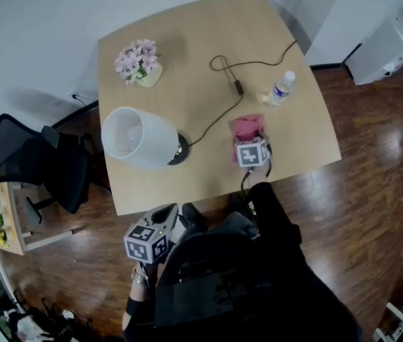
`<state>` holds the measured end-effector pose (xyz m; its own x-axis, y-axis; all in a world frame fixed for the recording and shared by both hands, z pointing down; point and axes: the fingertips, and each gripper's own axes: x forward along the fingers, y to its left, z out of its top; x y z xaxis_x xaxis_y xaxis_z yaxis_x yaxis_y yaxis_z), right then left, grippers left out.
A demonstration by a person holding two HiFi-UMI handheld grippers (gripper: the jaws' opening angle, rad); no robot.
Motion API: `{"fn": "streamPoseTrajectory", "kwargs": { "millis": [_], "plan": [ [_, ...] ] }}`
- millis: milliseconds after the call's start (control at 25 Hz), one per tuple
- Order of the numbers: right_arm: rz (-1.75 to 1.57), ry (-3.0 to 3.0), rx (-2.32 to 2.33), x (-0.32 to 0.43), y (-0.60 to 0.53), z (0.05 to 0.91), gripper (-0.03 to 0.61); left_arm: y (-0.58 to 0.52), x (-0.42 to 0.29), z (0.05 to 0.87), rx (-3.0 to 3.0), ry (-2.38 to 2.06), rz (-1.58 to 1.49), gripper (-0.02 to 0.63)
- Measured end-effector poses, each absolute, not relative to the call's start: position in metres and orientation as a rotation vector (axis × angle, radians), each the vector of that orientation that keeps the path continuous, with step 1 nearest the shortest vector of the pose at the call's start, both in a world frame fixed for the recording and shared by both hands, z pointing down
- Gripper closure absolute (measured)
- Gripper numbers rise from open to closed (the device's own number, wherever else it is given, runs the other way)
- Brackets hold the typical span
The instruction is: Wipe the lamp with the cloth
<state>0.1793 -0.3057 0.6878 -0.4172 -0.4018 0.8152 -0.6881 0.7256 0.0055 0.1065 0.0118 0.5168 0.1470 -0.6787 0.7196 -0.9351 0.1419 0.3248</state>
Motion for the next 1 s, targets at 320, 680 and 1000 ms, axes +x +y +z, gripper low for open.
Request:
{"fn": "streamPoseTrajectory", "kwargs": {
  "millis": [320,680,1000],
  "plan": [
    [0.398,-2.104,0.818,0.174,-0.303,0.689,0.460,0.011,0.100,0.509,1.633,-1.614,0.383,0.621],
    [0.543,-2.248,0.689,0.169,-0.263,0.629,0.481,0.017,0.088,0.499,1.683,-1.622,0.333,0.621],
    [0.567,-2.446,0.557,0.171,-0.182,0.526,0.480,0.025,0.075,0.491,1.741,-1.640,0.301,0.621]
  ]
}}
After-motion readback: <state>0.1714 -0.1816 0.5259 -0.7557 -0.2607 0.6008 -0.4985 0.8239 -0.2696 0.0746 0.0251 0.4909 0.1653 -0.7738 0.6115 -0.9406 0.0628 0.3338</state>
